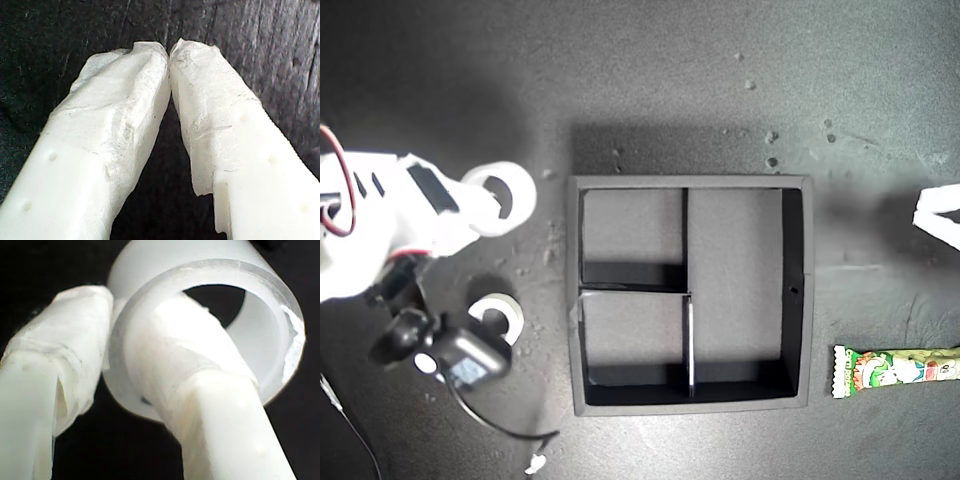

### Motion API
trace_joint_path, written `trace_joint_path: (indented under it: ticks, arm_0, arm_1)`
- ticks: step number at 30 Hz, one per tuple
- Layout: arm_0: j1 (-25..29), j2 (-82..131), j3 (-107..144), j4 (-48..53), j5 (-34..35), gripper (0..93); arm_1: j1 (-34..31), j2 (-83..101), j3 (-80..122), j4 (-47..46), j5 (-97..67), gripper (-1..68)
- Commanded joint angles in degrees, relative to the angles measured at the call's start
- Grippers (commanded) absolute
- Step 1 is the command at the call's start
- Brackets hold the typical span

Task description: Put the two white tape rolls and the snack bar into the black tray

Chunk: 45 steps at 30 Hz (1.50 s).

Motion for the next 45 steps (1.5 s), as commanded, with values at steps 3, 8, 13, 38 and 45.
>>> trace_joint_path:
  ticks: [3, 8, 13, 38, 45]
  arm_0:
    - [0.79, -13.36, -23.38, 6.15, 3.08, 2.2]
    - [2.11, -25.14, -33.4, 7.03, 4.22, 2.3]
    - [5.54, -40.17, -51.5, 12.74, 4.66, 2.4]
    - [4.57, -70.58, -88.51, 31.99, 0.7, 11.7]
    - [2.64, -62.4, -85.25, 32.08, 1.14, 11.9]
  arm_1:
    - [3.6, 0.44, -0.44, -15.91, -13.8, -0.5]
    - [-3.78, -0.53, -17.67, -12.74, -48.08, -0.5]
    - [-13.18, -2.9, -32.96, -2.64, -61.0, -0.4]
    - [-44.47, -59.41, -56.07, 15.29, -1.32, 22.7]
    - [-48.52, -59.41, -45.53, 1.14, 2.99, 23.0]
